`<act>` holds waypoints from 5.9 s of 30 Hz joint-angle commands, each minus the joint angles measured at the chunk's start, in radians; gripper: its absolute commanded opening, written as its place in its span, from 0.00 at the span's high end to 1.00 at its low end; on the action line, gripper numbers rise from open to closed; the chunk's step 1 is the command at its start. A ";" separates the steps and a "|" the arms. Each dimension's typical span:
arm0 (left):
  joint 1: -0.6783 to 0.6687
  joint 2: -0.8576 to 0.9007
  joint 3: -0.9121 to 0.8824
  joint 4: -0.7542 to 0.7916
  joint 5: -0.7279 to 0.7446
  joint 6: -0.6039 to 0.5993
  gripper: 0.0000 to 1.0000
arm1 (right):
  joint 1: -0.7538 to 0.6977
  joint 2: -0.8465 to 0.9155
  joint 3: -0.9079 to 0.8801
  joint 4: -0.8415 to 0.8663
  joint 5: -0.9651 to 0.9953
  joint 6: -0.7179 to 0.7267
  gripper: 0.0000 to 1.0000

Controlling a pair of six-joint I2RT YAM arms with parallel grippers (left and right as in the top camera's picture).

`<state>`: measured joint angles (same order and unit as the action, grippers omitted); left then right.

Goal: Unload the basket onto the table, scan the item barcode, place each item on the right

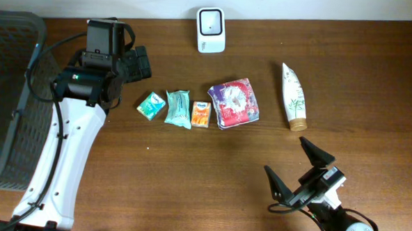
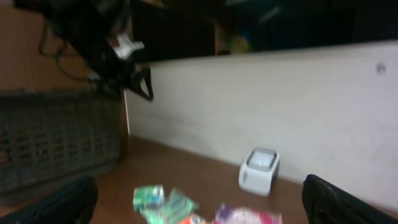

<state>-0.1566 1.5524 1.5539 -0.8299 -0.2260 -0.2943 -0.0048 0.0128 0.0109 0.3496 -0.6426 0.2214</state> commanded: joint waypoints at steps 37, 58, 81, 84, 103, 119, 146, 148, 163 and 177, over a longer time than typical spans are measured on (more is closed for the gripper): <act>0.003 -0.007 -0.001 -0.002 -0.014 0.012 0.01 | 0.006 1.940 1.319 -0.902 -0.048 0.089 0.01; 0.003 -0.007 -0.001 -0.002 -0.014 0.012 0.01 | 0.005 2.038 1.319 -0.963 0.019 0.019 0.03; 0.003 -0.007 -0.001 -0.002 -0.014 0.012 0.01 | 0.102 1.901 1.367 -1.042 0.093 -0.053 0.08; 0.003 -0.007 -0.001 -0.002 -0.014 0.012 0.01 | 0.126 1.977 1.367 -0.950 0.086 0.031 0.09; 0.003 -0.007 -0.001 -0.002 -0.014 0.012 0.01 | 0.183 1.767 1.495 -1.390 0.952 0.050 0.96; 0.003 -0.007 -0.001 -0.002 -0.014 0.012 0.01 | 0.570 1.930 1.658 -1.296 0.619 0.024 0.10; 0.003 -0.007 -0.001 -0.002 -0.014 0.012 0.01 | 0.256 1.991 1.429 -1.167 0.554 0.172 0.76; 0.003 -0.007 -0.001 -0.002 -0.014 0.012 0.01 | 0.204 1.991 1.508 -1.119 0.506 0.173 0.68; 0.003 -0.007 -0.001 -0.002 -0.014 0.012 0.01 | 0.222 1.993 1.294 -0.905 0.218 0.571 0.52; 0.003 -0.007 -0.001 -0.002 -0.014 0.012 0.01 | 0.200 1.907 1.468 -1.297 0.308 -0.336 0.28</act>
<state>-0.1566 1.5513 1.5532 -0.8333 -0.2295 -0.2943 0.1997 1.9232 1.4738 -0.9440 -0.3885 -0.0967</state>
